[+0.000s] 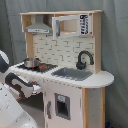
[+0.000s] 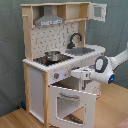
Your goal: Play with the kitchen
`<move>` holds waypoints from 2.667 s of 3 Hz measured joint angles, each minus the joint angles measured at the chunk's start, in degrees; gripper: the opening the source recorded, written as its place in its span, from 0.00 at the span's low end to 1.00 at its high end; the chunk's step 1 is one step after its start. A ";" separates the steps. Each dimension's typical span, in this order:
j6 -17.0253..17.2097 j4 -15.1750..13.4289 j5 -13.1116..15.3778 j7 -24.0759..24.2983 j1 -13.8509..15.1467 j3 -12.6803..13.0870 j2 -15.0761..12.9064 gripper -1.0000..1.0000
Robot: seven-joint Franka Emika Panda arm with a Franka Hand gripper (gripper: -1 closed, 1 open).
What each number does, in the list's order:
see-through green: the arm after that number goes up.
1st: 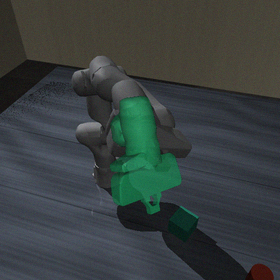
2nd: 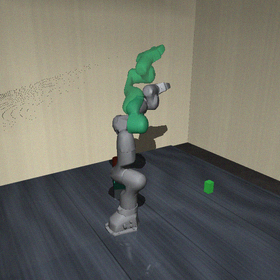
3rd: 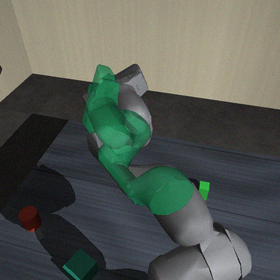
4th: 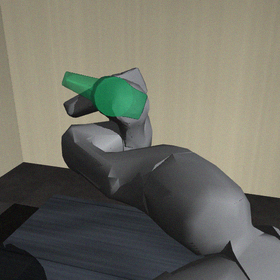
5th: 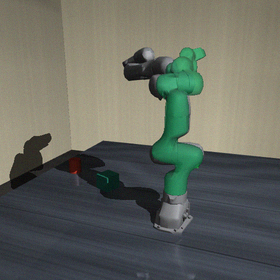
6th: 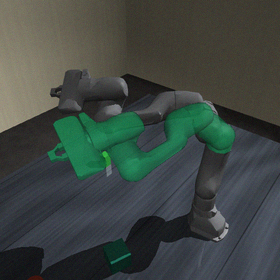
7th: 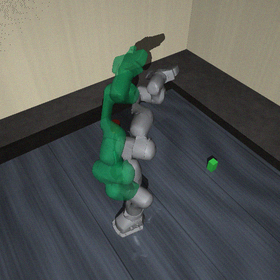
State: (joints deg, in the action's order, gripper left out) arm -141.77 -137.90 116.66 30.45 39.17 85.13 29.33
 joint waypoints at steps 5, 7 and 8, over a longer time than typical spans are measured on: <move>-4.10 0.53 0.05 18.99 0.59 -1.04 0.01 0.00; -6.06 0.85 0.05 31.06 0.30 -1.97 0.01 0.00; -6.83 0.99 0.05 37.13 0.22 -2.29 0.01 0.00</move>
State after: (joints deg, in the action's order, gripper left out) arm -148.60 -136.91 116.71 67.58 39.39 82.83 29.35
